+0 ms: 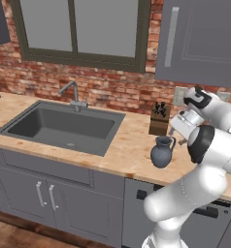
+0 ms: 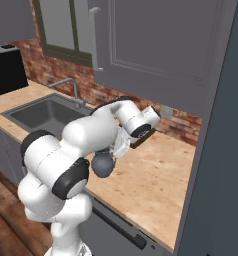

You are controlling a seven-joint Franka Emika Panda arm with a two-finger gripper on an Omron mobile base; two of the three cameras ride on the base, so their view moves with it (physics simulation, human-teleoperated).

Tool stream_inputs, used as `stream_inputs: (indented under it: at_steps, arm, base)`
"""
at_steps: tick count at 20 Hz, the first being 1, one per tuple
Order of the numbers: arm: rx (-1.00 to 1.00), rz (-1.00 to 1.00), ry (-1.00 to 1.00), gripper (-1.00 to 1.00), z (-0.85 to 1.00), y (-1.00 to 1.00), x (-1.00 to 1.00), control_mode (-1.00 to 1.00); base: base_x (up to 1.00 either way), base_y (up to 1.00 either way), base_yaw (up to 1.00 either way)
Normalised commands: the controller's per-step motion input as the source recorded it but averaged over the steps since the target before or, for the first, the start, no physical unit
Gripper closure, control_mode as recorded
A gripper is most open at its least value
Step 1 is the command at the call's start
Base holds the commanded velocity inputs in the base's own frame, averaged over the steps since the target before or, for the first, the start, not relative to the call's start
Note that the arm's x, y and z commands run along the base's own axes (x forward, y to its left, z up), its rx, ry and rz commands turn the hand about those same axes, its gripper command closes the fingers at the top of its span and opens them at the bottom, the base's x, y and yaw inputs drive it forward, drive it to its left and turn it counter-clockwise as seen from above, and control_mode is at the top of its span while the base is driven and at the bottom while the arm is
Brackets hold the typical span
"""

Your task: Move the sausage and scallops from the second highest shelf to the top shelf to make space. Then, place the pitcher from the counter on the cleared second highest shelf.

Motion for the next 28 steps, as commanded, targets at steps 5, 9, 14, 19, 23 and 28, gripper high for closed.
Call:
stream_inputs:
  at_steps: [5, 9, 14, 19, 23, 28]
  arm:
    - [0.00, 0.00, 0.13, -1.00, -0.08, 0.00, 0.00, -1.00]
    - [0.00, 0.00, 0.10, -1.00, -0.12, 0.04, 0.00, -1.00]
    - [0.00, 0.00, 0.03, -1.00, -0.20, 0.08, 0.00, -1.00]
    - [0.00, 0.00, 0.00, -1.00, -0.21, 0.16, 0.00, -1.00]
    - [0.00, 0.00, 0.00, 1.00, -0.04, 0.17, -0.01, -1.00]
    - [0.00, -0.02, -0.04, 1.00, 0.00, 0.04, -0.01, -1.00]
  base:
    - [0.00, 0.00, 0.00]
    - [0.00, 0.00, 0.00]
    - [0.00, 0.00, 0.00]
    - [0.00, 0.00, 0.00]
    - [0.00, 0.00, 0.00]
    - [0.00, 0.00, 0.00]
